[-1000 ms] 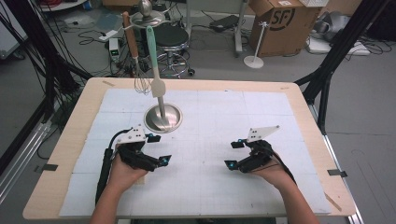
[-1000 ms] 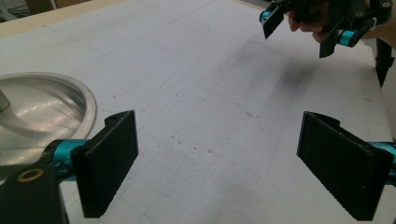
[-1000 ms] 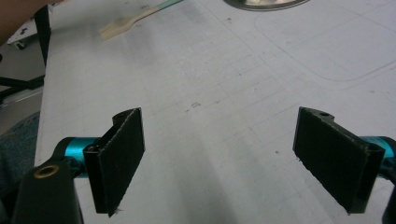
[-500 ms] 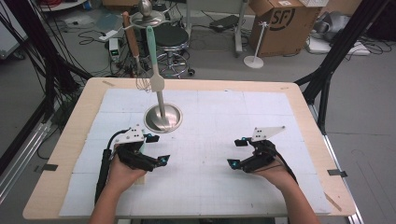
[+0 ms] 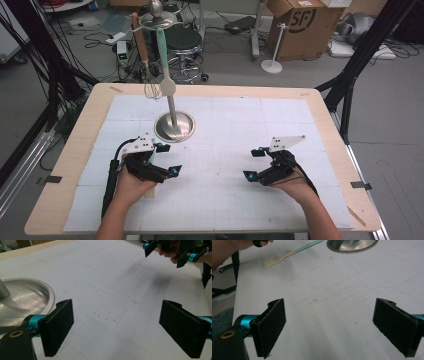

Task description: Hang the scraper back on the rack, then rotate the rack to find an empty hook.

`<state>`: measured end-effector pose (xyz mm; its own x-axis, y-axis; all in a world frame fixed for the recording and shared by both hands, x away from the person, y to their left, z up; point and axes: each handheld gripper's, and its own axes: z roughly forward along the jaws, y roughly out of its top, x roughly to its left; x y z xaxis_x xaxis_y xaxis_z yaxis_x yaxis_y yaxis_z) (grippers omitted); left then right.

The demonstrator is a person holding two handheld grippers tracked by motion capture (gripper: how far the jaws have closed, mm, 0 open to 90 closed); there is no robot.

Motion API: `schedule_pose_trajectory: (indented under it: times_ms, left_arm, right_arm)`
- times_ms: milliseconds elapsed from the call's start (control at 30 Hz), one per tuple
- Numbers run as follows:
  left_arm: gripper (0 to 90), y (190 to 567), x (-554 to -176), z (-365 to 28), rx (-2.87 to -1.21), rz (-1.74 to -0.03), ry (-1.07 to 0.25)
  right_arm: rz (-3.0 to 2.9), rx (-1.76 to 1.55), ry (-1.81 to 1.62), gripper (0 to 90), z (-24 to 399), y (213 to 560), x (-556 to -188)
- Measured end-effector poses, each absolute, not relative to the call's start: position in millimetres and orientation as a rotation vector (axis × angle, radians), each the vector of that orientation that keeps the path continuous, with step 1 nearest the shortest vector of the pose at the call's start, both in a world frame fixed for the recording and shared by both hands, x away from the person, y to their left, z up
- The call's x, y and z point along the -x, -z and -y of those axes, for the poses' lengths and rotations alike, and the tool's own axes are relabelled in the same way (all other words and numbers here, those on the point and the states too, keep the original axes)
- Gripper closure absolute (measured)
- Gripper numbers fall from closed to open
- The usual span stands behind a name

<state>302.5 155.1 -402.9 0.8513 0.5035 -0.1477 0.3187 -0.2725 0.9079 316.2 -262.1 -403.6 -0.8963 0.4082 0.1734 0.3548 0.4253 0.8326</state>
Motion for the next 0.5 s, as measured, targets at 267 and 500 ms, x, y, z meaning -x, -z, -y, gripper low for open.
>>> schedule_pose_trajectory:
  times_ms: [267, 500]
  left_arm:
    - [13.1, 403.0, -302.3, -155.1, -1.886, -0.617, -0.203]
    - [13.1, 402.4, -302.2, -155.5, -1.879, -0.617, -0.2]
  right_arm:
    - [-2.607, -0.698, -1.506, 10.7, 262.6, 403.7, -316.5]
    - [-2.606, -0.695, -1.504, 10.8, 261.1, 404.1, -316.2]
